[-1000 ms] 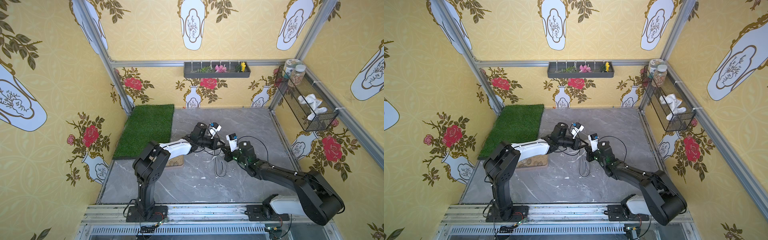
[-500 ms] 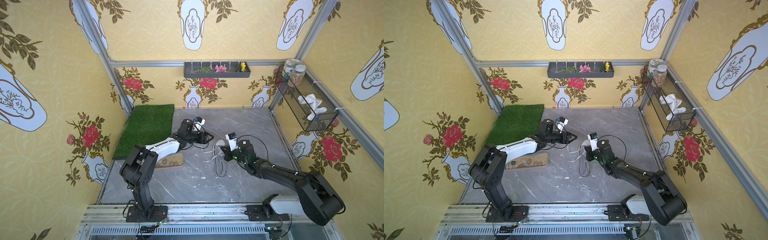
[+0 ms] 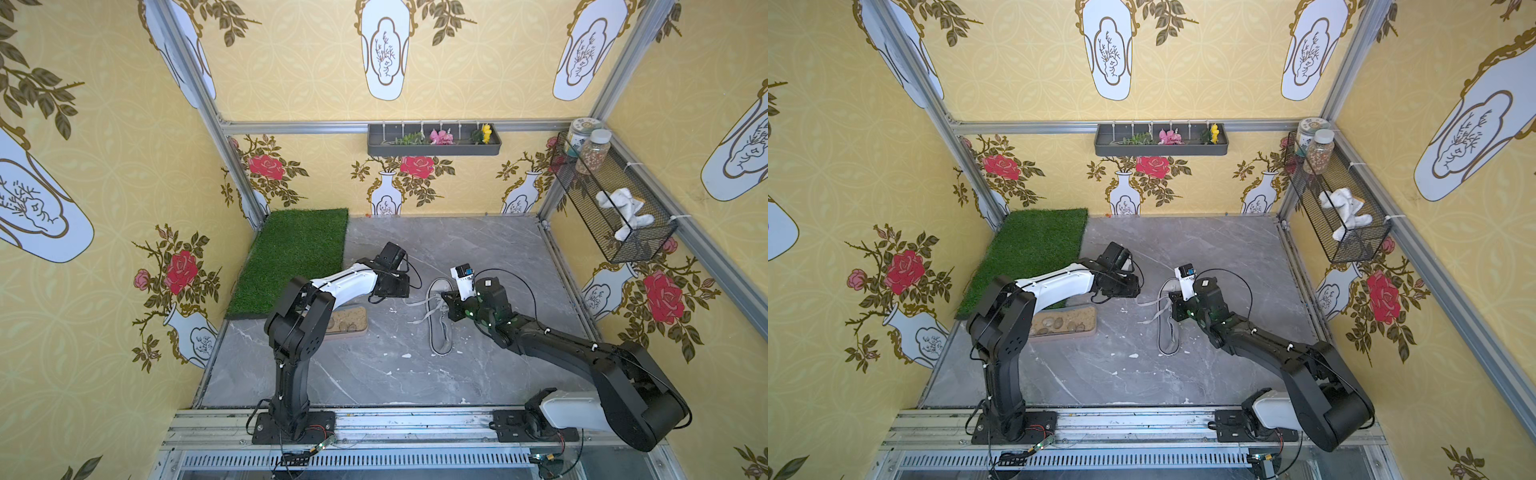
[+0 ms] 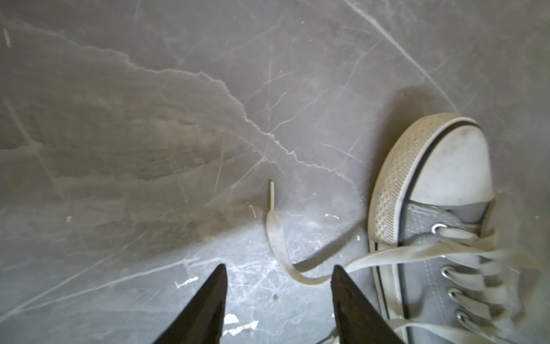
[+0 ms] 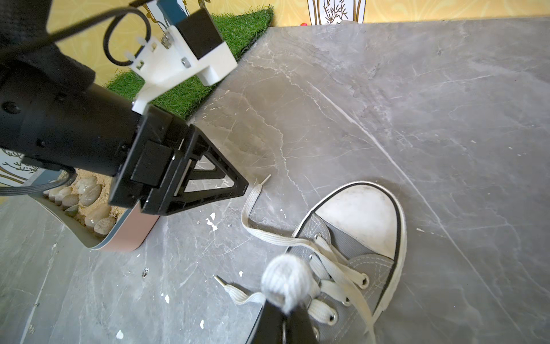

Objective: Tie the shoes
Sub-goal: Wrap the shoelace around the shoelace.

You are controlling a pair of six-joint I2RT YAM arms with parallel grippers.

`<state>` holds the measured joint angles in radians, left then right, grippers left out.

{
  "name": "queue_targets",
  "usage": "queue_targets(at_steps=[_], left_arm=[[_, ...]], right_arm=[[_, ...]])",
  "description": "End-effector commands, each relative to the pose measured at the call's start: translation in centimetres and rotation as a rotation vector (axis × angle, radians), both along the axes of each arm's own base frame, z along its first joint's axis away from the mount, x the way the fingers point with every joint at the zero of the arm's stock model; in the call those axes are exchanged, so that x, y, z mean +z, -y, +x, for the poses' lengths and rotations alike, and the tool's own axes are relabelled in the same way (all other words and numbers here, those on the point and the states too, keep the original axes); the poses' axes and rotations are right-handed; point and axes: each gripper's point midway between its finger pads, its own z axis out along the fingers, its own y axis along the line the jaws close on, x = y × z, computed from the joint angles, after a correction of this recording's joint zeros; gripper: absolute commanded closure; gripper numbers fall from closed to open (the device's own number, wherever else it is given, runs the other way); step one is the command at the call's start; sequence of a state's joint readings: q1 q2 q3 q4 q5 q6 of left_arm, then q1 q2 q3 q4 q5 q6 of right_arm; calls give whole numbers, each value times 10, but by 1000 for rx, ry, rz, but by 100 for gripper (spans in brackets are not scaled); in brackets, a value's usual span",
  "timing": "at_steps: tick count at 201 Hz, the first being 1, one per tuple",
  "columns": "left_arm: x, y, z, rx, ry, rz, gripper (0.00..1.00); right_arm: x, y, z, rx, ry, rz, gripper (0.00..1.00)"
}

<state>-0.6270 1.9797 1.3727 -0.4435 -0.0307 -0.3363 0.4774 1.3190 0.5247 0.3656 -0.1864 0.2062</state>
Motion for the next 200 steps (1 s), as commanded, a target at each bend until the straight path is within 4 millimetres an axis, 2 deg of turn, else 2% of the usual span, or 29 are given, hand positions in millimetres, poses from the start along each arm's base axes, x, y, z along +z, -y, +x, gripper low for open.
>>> queue_targets(at_steps=[1,46,109,146,188,200], left_arm=[[-17,-11,-7,12,-39,108,47],[-23,0,-3,-13,-27,138,55],[-40,5,-10,-43,-44,184,63],[-43,7,-12,-49,-44,187,76],[-45,11,-10,-48,-43,173,100],[-43,12,-10,-44,-34,160,100]], right_arm=[[8,-2,2,3,24,24,100],[9,-2,2,5,26,26,100],[9,1,1,-3,25,26,100],[8,1,2,-6,20,24,100],[6,1,3,-11,16,25,100],[5,1,2,-12,12,25,100]])
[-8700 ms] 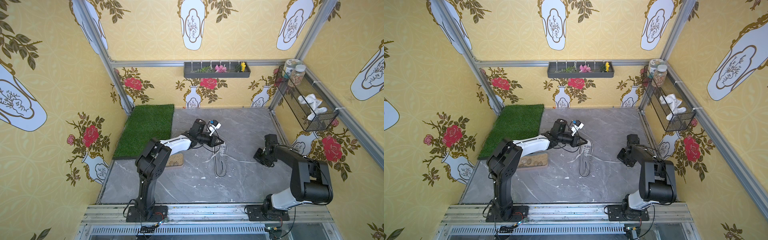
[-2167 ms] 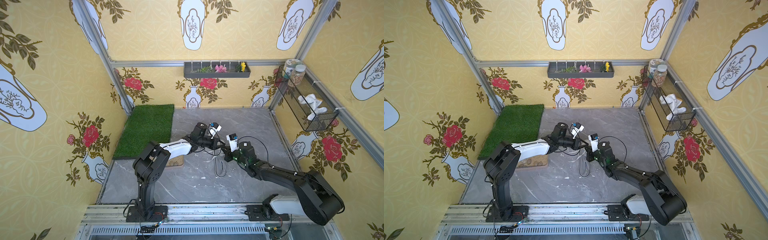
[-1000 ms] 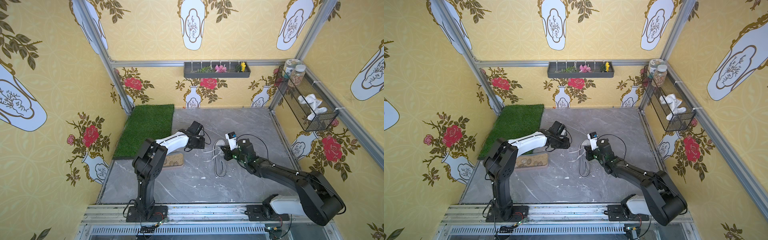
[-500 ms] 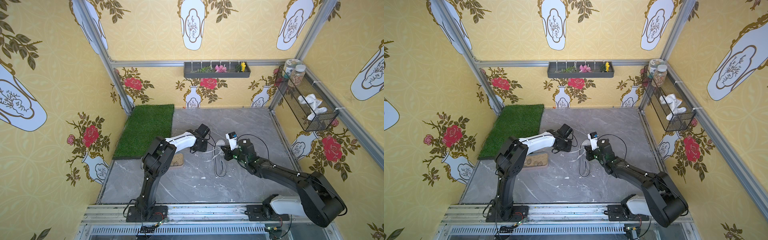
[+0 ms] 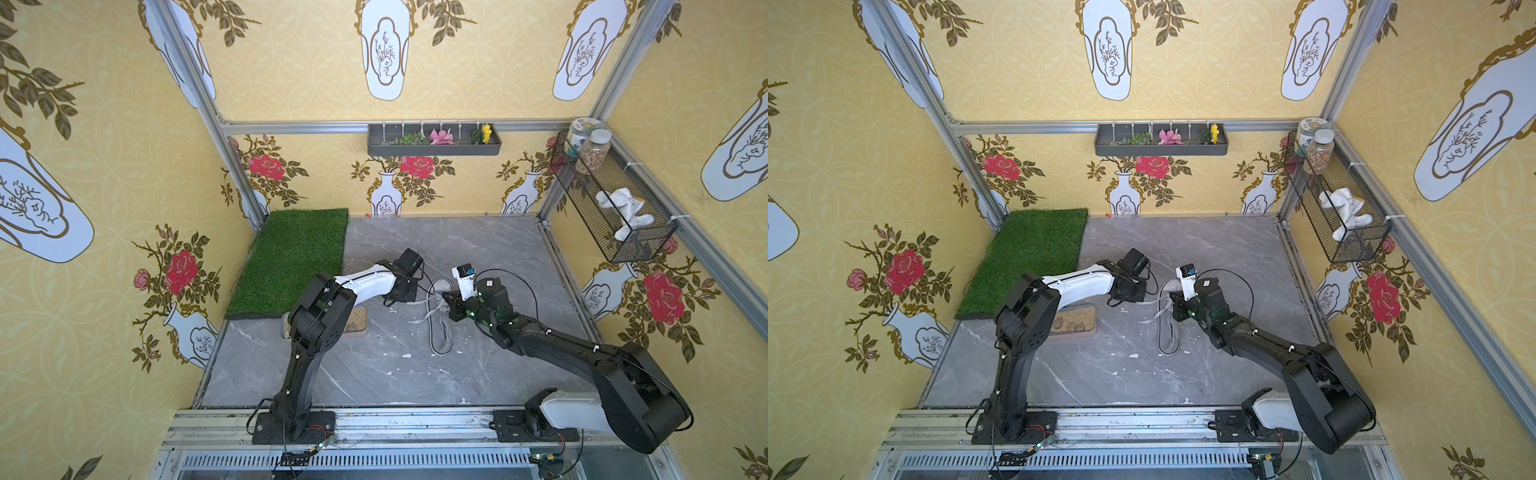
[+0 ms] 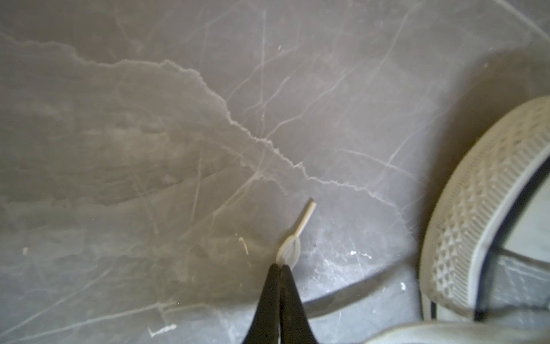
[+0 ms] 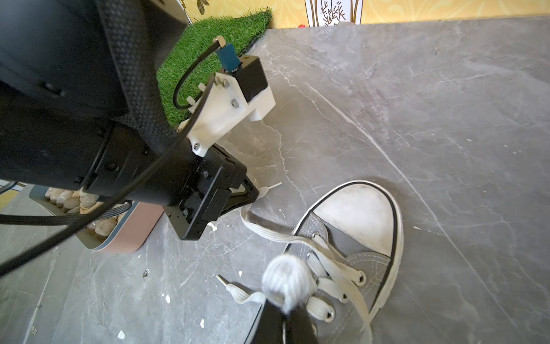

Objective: Tie the shoes
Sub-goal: Wrap the shoelace around the shoelace.

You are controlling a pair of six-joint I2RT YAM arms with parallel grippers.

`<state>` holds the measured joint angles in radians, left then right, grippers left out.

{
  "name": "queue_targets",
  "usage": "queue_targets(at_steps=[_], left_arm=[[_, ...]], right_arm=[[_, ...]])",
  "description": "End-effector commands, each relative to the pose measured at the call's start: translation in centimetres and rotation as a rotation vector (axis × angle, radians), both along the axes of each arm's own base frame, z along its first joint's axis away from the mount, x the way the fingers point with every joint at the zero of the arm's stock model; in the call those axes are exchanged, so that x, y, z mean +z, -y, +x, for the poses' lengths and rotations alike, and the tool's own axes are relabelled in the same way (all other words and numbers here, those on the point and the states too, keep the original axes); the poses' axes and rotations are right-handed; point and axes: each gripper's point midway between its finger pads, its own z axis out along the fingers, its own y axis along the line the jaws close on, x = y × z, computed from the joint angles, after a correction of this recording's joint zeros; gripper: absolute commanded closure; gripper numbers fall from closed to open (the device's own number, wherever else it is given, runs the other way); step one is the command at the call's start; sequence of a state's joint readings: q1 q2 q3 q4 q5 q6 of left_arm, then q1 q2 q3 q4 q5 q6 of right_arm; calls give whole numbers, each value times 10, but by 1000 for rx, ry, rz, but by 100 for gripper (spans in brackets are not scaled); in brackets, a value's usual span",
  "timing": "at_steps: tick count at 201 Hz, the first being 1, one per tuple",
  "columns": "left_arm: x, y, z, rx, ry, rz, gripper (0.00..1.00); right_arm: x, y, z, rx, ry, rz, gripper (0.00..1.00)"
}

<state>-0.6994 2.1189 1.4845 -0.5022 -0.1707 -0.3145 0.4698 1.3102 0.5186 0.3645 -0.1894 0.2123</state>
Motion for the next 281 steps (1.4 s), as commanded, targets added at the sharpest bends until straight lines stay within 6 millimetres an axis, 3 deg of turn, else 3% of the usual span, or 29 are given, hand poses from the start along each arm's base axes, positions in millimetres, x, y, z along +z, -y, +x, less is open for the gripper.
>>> queue_targets(at_steps=[1,27,61,141,184,224,246,281], left_arm=[[-9,-2,-11,-1,-48,-3,100],[15,1,-6,10,16,-57,100],[64,9,-7,20,124,-213,100],[152,54,-53,-141,272,-574,100],[151,70,-71,-216,301,-580,100],[140,64,-83,-197,286,-588,100],[143,62,-89,-190,292,-610,100],[140,68,-113,-236,288,-621,100]], right_arm=[[4,-1,3,-5,12,18,100],[4,-1,5,-21,4,24,100],[5,-2,11,-58,-40,37,100],[11,-11,17,-64,-172,57,100],[10,-17,17,-48,-216,82,100],[6,-15,17,-39,-246,91,100],[5,-13,18,-30,-263,109,100],[5,-12,21,-11,-283,127,100]])
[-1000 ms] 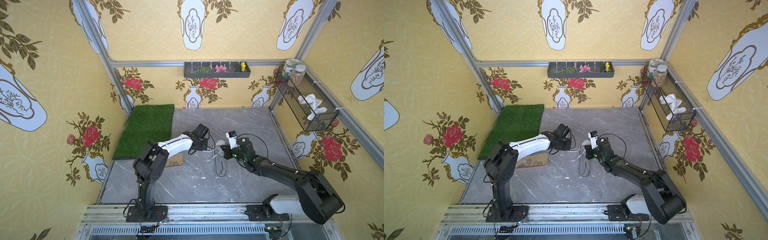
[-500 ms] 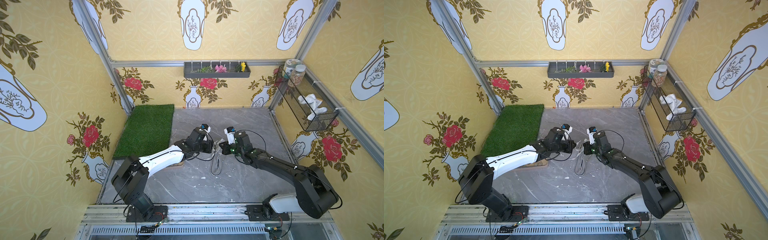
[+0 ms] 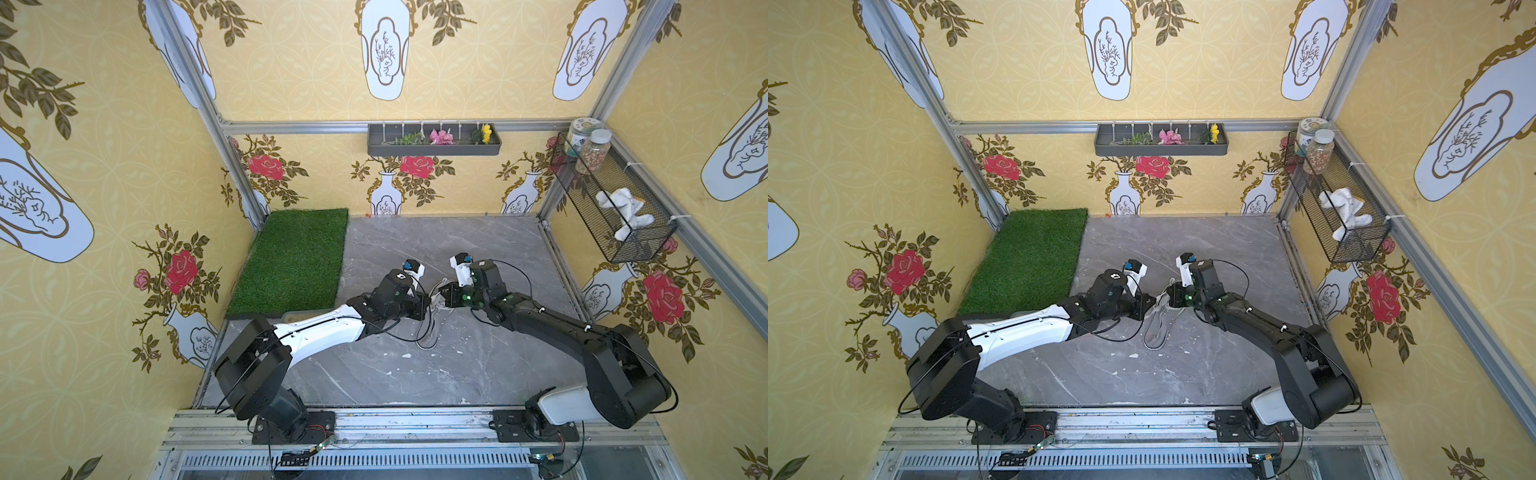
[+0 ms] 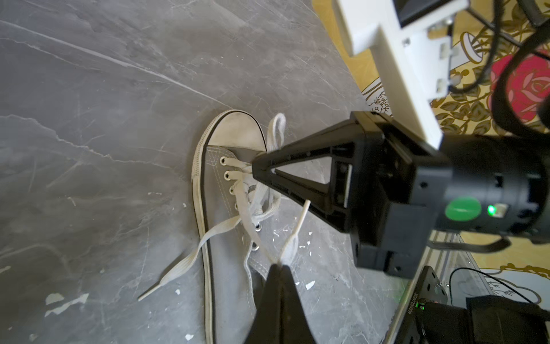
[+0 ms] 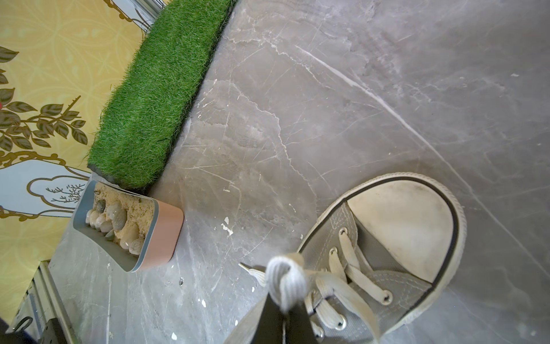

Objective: Tie the shoes
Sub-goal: Wrap the shoelace around the shoelace.

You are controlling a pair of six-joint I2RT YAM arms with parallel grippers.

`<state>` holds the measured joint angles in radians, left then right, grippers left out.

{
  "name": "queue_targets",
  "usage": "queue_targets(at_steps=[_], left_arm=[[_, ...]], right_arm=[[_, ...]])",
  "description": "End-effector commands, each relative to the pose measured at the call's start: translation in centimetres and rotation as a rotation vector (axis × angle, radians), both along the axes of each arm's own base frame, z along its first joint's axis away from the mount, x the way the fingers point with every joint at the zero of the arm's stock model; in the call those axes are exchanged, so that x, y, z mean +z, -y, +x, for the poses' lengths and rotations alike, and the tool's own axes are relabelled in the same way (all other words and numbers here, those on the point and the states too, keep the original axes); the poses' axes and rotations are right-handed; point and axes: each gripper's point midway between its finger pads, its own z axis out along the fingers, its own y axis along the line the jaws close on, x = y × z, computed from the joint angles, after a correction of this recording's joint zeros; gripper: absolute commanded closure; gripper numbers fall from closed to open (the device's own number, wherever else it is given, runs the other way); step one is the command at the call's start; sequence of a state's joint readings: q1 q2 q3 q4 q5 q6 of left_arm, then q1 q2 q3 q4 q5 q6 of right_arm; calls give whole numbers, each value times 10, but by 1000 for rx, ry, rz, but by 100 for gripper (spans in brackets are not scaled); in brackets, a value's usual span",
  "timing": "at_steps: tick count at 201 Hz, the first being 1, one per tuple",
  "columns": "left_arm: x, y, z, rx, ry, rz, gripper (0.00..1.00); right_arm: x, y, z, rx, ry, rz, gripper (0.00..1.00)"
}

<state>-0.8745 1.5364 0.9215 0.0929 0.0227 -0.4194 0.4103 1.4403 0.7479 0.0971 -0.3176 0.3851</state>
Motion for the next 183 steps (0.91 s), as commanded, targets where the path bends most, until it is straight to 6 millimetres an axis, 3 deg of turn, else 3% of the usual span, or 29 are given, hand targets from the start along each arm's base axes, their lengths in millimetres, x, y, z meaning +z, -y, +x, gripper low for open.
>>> queue_targets(at_steps=[1,53,85,183], left_arm=[[4,10,-12,-30,21,-32,100],[-4,14,-28,-55,15,-25,100],[-10,29,-40,-115,14,-24,100],[-58,67,-66,-253,51,55,100]], right_arm=[[7,-5,2,32,-1,31,100],[4,-6,5,53,-28,39,100],[0,-9,5,63,-44,47,100],[-6,-16,6,122,-83,64,100]])
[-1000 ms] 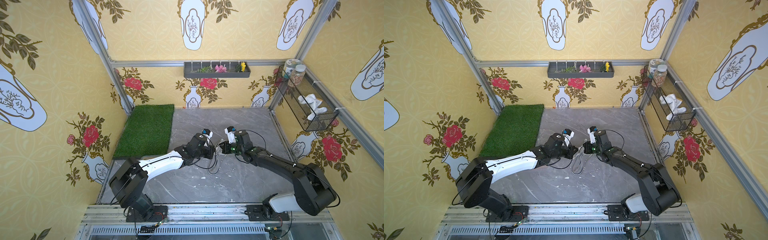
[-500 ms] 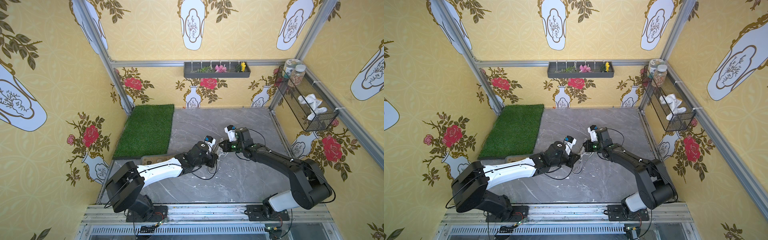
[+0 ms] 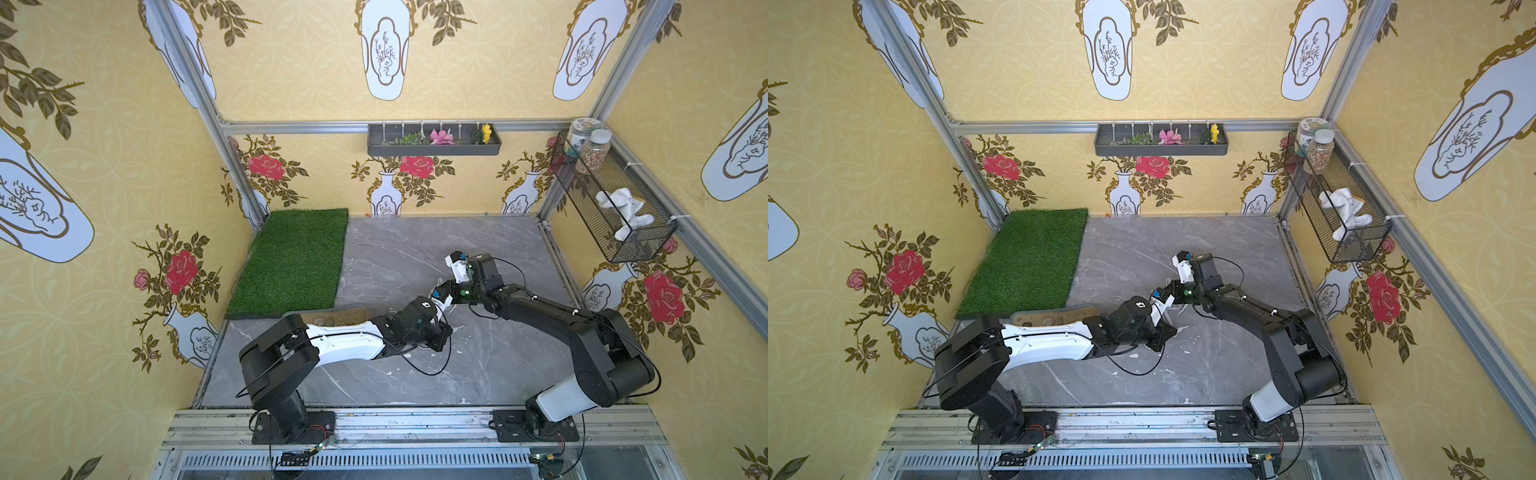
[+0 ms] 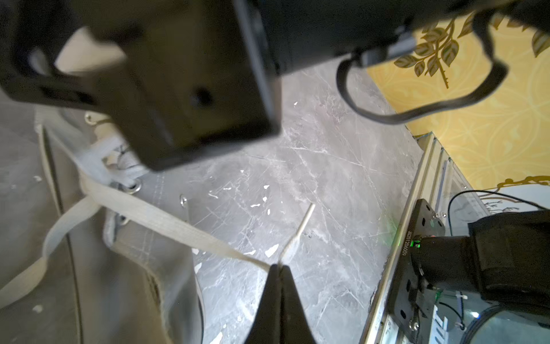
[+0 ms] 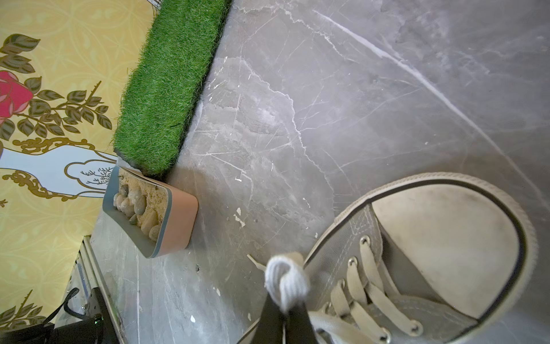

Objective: Tie the shoes
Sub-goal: Wrap the shoelace around the shoelace.

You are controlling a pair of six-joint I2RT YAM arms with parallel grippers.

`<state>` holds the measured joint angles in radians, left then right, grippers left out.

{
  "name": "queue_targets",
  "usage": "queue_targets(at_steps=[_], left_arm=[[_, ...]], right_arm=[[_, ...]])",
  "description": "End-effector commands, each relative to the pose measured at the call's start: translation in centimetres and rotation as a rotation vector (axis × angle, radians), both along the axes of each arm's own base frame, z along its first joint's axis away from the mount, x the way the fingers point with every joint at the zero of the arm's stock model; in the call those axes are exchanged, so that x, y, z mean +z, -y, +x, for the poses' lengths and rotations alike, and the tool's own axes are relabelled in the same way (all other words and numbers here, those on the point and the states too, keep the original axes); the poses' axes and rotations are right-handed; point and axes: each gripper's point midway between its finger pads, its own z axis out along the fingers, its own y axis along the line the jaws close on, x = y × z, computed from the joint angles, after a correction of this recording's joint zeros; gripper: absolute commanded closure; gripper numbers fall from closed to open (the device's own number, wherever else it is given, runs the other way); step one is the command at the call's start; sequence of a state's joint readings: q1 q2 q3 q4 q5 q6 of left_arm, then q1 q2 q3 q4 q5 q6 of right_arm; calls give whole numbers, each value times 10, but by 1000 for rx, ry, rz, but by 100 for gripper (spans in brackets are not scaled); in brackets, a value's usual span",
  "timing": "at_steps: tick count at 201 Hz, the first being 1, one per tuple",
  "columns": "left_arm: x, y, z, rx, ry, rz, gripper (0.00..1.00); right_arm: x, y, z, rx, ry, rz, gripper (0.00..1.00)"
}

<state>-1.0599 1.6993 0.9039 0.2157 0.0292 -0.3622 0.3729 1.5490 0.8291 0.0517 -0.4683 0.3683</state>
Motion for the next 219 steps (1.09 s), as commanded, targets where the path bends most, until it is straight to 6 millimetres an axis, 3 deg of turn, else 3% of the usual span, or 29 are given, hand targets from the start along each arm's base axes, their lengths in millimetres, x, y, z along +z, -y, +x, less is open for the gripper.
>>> queue_targets(at_steps=[1,43,97,138,182,201,219], left_arm=[[-5,12,-2,-32,42,-14,100],[-23,19,0,-19,82,7,100],[-27,9,-4,-18,94,14,65],[-6,-11,-13,-18,122,-17,53],[29,-34,-21,-8,134,-49,48],[35,-48,-15,27,108,-41,49],[41,-67,4,104,30,-88,49]], right_arm=[[5,-4,0,34,13,11,100],[4,-3,-1,39,5,11,100],[1,-1,-2,35,0,12,100],[0,0,-3,47,10,5,100],[0,3,-3,71,58,-21,100],[-1,1,-5,91,81,-17,100],[-2,1,-8,112,114,-20,100]])
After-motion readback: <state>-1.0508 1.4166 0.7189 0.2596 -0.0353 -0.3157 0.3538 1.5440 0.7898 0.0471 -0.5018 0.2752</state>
